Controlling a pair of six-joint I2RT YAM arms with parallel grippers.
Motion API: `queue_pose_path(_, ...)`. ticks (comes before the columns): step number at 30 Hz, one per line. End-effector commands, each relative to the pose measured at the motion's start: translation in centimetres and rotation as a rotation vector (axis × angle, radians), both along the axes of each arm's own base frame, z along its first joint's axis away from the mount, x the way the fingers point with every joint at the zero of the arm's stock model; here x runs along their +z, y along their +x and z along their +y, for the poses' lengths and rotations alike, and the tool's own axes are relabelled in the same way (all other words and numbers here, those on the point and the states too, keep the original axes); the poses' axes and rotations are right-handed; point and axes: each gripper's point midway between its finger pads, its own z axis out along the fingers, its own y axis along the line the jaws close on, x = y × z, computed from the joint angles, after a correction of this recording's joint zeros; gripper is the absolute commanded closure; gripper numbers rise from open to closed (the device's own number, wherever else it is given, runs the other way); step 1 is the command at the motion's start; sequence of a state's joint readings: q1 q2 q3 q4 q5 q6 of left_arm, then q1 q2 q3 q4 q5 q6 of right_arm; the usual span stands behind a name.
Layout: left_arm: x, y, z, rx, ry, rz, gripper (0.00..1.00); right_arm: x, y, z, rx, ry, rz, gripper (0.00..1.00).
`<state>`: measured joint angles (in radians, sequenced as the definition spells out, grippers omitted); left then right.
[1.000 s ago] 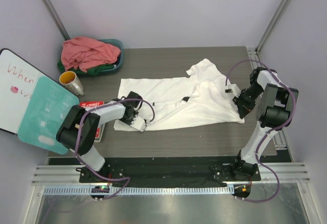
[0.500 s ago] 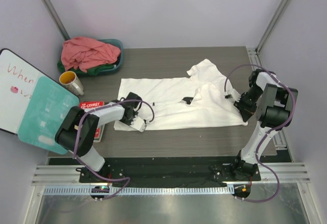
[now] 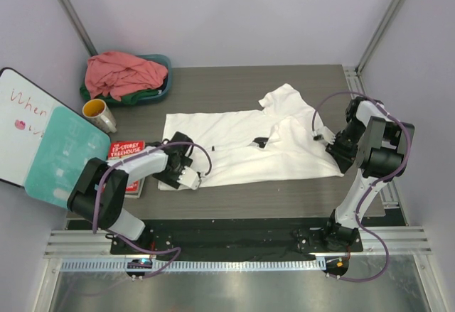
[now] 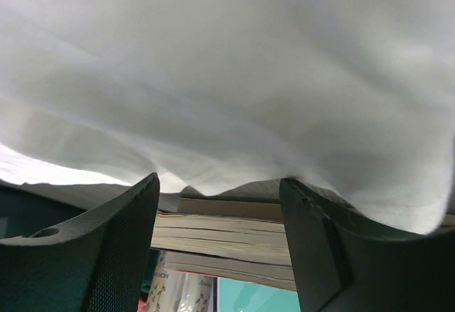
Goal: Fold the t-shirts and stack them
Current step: Fold the tshirt
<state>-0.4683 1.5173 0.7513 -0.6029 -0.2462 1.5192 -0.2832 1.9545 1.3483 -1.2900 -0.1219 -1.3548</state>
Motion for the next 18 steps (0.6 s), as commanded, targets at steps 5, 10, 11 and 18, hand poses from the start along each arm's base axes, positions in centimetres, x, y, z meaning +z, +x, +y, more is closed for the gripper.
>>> queue_pose_path(5, 3.2, 1.1, 0.5, 0.070, -0.054, -0.058, 0.26, 6.0, 2.7, -0.2, 0.020, -0.007, -0.145, 0.67)
queue_pose_path(10, 7.0, 5.3, -0.4, 0.117, -0.136, -0.196, 0.21, 9.0, 7.8, 0.8, -0.058, 0.073, -0.281, 0.67)
queue_pose_path(11, 7.5, 6.2, -0.7, 0.121, -0.154, -0.224, 0.20, 9.3, 8.8, 1.1, -0.099, 0.088, -0.307, 0.67)
queue_pose_path(18, 7.0, 12.2, 0.0, 0.153, -0.152, -0.342, 0.84, 8.5, 18.4, 2.6, -0.311, 0.203, -0.520, 0.99)
